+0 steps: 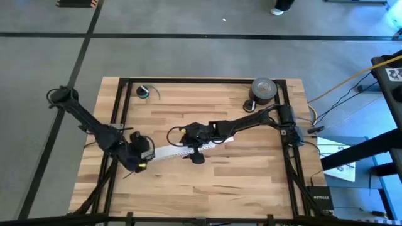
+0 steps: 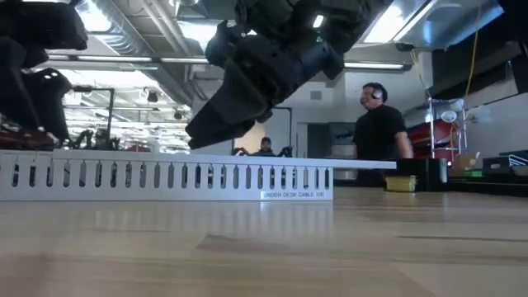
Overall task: Ziptie cables
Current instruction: Close the white cable duct
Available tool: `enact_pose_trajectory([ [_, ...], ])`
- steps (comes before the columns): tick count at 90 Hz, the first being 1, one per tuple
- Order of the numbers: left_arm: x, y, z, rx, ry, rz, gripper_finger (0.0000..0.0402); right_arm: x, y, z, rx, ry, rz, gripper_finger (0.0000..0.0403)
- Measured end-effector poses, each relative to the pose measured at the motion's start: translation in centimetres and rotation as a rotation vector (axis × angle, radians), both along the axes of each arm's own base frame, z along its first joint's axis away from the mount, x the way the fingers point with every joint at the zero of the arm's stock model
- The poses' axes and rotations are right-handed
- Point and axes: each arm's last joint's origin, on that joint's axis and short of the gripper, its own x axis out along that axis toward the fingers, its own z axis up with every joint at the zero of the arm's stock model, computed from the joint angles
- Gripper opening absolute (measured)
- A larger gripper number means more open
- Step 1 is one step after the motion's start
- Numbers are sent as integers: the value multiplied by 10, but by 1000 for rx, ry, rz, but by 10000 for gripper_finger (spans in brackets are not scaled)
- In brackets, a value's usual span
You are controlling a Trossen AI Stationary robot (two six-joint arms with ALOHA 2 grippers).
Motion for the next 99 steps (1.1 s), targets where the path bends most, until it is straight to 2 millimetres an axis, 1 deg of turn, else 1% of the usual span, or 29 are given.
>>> enact_pose_trajectory([
  [12,-2,6,-17,-62,-56,-11,314,0,0,0,0,0,0,372],
  [23,-4,10,-32,-114,-61,-6,314,0,0,0,0,0,0,372],
  [41,0,7,-31,-129,-109,-43,314,0,0,0,0,0,-1,372],
  [56,-1,5,-34,-116,-81,-63,314,0,-1,0,-14,-1,-16,372],
  [66,0,3,-38,-105,-64,-61,314,1,-2,-1,-55,-7,-33,372],
  [78,3,2,-42,-78,-55,-60,312,1,-2,-1,-63,-11,-41,372],
  [86,4,2,-44,-61,-49,-54,300,1,-2,-1,-64,-6,-42,372],
  [99,3,2,-43,-64,-57,-52,262,0,-2,-1,-63,-6,-41,372],
])
